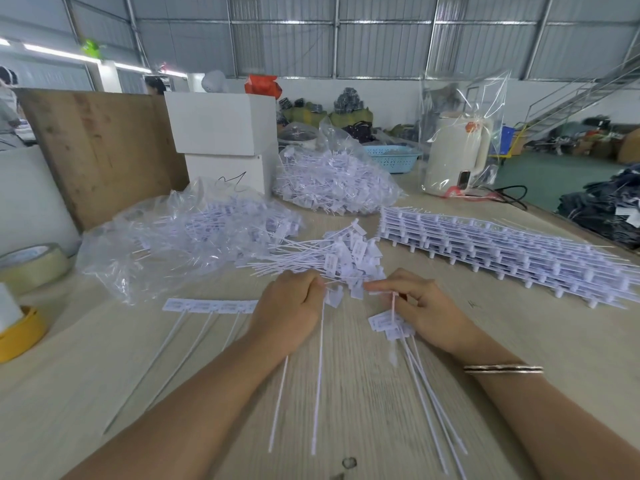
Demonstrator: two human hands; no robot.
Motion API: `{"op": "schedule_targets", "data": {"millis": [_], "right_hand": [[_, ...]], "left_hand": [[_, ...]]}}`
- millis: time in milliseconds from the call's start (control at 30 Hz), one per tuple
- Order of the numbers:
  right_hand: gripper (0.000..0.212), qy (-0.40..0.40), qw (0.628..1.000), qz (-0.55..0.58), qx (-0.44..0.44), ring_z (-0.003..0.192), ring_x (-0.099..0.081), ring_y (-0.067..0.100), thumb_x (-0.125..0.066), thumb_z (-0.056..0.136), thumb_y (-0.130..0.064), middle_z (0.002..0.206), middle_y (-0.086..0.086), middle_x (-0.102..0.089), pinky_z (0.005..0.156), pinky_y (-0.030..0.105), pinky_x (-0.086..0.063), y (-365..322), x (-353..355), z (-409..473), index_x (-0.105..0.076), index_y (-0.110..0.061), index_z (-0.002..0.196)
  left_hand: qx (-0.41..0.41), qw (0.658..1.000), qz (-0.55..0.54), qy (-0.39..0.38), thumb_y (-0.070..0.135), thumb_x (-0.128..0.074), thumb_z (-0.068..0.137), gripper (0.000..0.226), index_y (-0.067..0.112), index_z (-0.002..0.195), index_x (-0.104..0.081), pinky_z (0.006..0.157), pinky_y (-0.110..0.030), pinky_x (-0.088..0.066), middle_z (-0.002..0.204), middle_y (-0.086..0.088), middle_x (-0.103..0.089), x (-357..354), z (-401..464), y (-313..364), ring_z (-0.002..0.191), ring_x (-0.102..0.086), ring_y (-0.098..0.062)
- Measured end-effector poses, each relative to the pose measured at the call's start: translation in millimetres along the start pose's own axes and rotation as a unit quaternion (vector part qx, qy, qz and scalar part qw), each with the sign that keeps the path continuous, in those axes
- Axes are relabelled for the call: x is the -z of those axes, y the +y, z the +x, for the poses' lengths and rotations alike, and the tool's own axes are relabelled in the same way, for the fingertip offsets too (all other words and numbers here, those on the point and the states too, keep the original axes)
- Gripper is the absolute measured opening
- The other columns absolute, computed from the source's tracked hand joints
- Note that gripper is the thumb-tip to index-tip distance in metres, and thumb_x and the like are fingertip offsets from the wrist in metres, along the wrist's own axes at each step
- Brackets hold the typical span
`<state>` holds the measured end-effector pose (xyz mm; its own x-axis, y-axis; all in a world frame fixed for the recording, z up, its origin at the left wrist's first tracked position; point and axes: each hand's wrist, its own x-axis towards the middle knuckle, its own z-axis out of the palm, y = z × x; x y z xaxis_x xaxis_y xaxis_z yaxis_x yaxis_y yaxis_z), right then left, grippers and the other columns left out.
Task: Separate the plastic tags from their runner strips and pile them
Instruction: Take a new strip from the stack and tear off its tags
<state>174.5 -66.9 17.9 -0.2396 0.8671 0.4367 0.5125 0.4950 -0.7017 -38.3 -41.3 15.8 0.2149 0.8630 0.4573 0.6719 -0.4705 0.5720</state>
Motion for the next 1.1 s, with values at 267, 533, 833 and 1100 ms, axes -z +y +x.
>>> {"op": "schedule_targets", "data": {"millis": [267, 533, 833, 1100], "right_hand": [[0.05, -0.001, 0.992, -0.126, -0.017, 0.097, -0.043, 0.013, -0.041, 0.082, 0.012, 0.087, -0.018, -0.055, 0.093, 0.035, -0.021, 1, 1, 0, -0.072, -0.027, 0.082], [0.038, 0.053, 0.947, -0.271, 0.165, 0.094, -0.045, 0.006, -0.048, 0.081, -0.035, 0.102, -0.011, -0.059, 0.075, 0.029, -0.022, -17, -7, -3, -0.062, -0.03, 0.116], [0.019, 0.12, 0.88, -0.382, 0.257, 0.069, -0.062, 0.019, -0.056, 0.084, -0.032, 0.073, -0.01, -0.067, 0.069, 0.037, -0.028, -18, -12, 2, -0.074, -0.024, 0.085], [0.019, 0.067, 0.898, -0.395, 0.182, 0.078, -0.063, 0.018, -0.075, 0.07, -0.028, 0.082, -0.01, -0.067, 0.074, 0.036, -0.026, -15, -14, -1, -0.073, -0.025, 0.089]], "left_hand": [[-0.011, 0.999, 0.024, 0.018, 0.004, -0.043, 0.088, 0.019, 0.019, 0.091, -0.054, 0.078, -0.036, -0.036, 0.074, 0.003, -0.05, 7, 1, 5, 0.079, -0.046, -0.019], [-0.038, 0.996, -0.049, -0.071, 0.001, -0.046, 0.088, 0.026, 0.026, 0.096, -0.045, 0.074, -0.026, -0.033, 0.09, 0.003, -0.046, -3, -2, 9, 0.09, -0.042, -0.012], [-0.11, 0.993, 0.0, -0.054, 0.011, -0.046, 0.095, 0.024, 0.016, 0.115, -0.057, 0.089, -0.03, -0.038, 0.102, 0.008, -0.059, -4, -6, 9, 0.102, -0.049, -0.012], [-0.048, 0.994, 0.059, -0.083, 0.029, -0.045, 0.097, 0.017, 0.018, 0.089, -0.056, 0.078, -0.031, -0.034, 0.081, 0.008, -0.053, -1, -3, 3, 0.084, -0.051, -0.018]]}}
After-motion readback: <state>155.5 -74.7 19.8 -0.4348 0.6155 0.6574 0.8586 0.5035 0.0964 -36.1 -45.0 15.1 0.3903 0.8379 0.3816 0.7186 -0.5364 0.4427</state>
